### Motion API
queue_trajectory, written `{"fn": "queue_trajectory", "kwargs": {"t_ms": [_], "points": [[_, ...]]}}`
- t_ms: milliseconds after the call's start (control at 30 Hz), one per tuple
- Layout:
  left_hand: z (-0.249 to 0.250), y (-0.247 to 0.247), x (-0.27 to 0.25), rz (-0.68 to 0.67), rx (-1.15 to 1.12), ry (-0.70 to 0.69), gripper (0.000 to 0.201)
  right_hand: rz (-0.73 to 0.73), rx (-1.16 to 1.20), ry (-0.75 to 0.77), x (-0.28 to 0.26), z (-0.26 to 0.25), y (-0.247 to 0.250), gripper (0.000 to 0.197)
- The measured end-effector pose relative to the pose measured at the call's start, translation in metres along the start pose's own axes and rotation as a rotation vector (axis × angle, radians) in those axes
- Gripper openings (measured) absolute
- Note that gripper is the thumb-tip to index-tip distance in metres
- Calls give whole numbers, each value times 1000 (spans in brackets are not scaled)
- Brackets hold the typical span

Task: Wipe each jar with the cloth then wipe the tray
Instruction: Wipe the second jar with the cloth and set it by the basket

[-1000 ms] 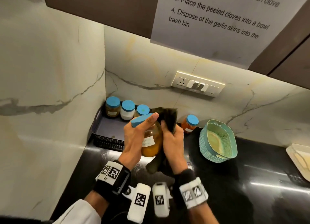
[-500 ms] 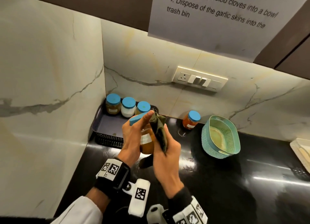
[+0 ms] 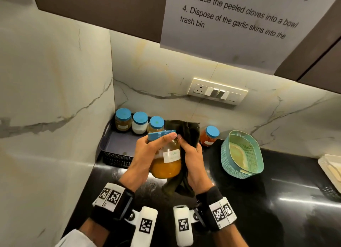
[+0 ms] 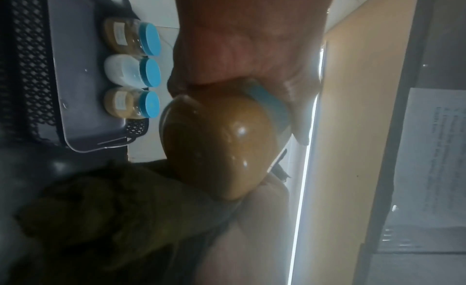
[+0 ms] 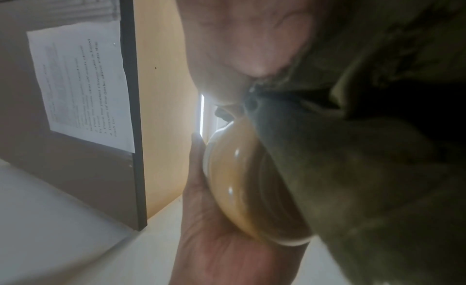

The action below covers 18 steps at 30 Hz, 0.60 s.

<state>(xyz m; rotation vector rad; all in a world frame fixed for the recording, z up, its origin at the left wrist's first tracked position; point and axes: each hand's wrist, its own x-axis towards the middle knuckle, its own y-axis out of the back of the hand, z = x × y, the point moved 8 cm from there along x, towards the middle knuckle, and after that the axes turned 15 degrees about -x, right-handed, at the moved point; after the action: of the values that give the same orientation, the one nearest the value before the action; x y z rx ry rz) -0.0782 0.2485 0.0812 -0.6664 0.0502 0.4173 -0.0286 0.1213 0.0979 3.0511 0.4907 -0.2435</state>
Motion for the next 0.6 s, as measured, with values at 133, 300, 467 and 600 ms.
{"fn": "queue_trajectory", "kwargs": {"t_ms": [133,300,467,600], "points": [[2,-4,1,26,-14,-20,50,114,22,-103,1,14,-2,24],[0,-3,1,77,-18,-30,50,160,27,-99,-2,16,-1,11],[3,3,11,154,-80,-83,53,129,-86,254,-35,-2,-4,25],[0,8,14,190,-194,-82,57,115,-175,352,-42,-11,-11,47]]}}
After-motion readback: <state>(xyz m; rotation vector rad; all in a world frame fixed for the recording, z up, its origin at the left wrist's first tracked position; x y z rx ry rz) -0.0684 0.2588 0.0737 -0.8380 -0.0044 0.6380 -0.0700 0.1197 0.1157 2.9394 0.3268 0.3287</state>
